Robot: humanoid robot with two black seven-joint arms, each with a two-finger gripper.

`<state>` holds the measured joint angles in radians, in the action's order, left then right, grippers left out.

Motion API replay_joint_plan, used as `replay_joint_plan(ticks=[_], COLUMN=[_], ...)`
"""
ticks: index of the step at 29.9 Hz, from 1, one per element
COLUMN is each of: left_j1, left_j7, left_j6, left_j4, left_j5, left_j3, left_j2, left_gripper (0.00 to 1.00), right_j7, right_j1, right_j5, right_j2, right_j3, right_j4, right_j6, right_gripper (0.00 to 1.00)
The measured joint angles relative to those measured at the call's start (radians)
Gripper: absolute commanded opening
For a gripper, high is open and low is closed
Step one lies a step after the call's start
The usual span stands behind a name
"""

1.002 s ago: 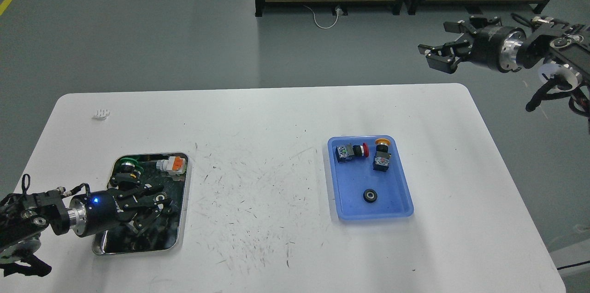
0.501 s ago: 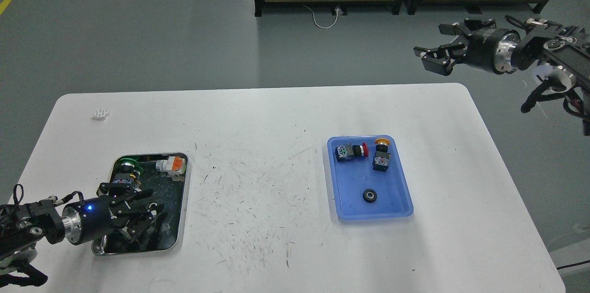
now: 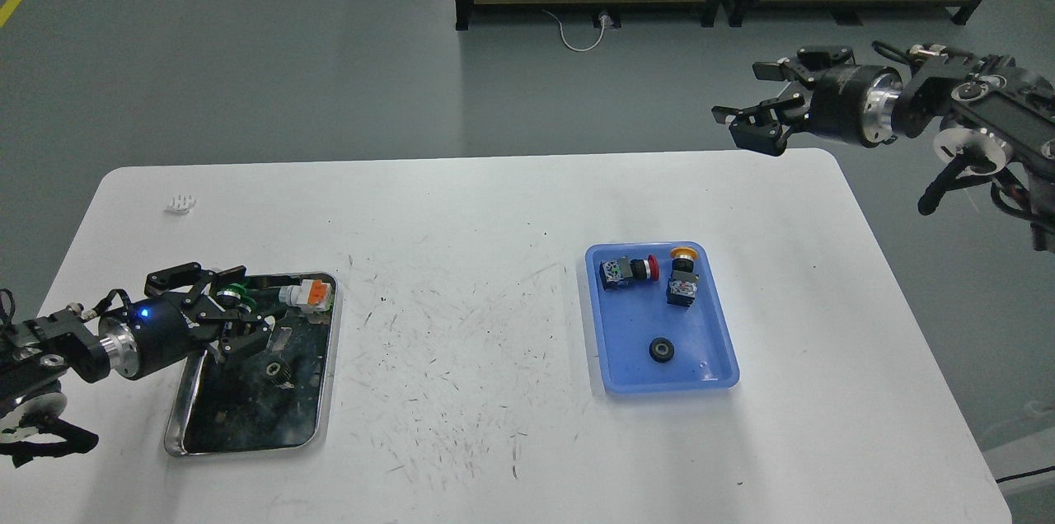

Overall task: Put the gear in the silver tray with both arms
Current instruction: 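Lift the left gripper away and reach the right gripper to the blue tray, then grasp the second black gear in the blue tray with the right gripper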

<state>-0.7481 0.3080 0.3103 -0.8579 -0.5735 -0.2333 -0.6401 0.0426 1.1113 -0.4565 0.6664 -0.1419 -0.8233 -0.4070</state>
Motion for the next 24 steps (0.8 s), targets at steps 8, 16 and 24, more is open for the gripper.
replay_joint_plan(ticks=[8,16,24], left_j1=[-0.139,-0.203,-0.234], left_j7=[-0.038,-0.045,-0.049], left_j6=[-0.005,-0.005,-0.024], left_j4=[0.052,0.063,0.074], left_j5=[0.078,0.08,0.08], left_j3=[-0.021,-0.021,-0.022], left_j2=[-0.006,-0.007,-0.012], left_gripper=[0.95,0.98,0.98], right_j7=[-0.001,-0.001,-0.001], right_j1=[-0.058,-0.072,-0.085], right_j5=[-0.035,-0.048,-0.057], right_j2=[-0.008,-0.055,-0.093], right_j3=[0.101,0.23,0.321], right_j4=[-0.122,-0.165,-0.166], right_j6=[-0.026,-0.059,-0.076], right_gripper=[0.81,0.81,0.81])
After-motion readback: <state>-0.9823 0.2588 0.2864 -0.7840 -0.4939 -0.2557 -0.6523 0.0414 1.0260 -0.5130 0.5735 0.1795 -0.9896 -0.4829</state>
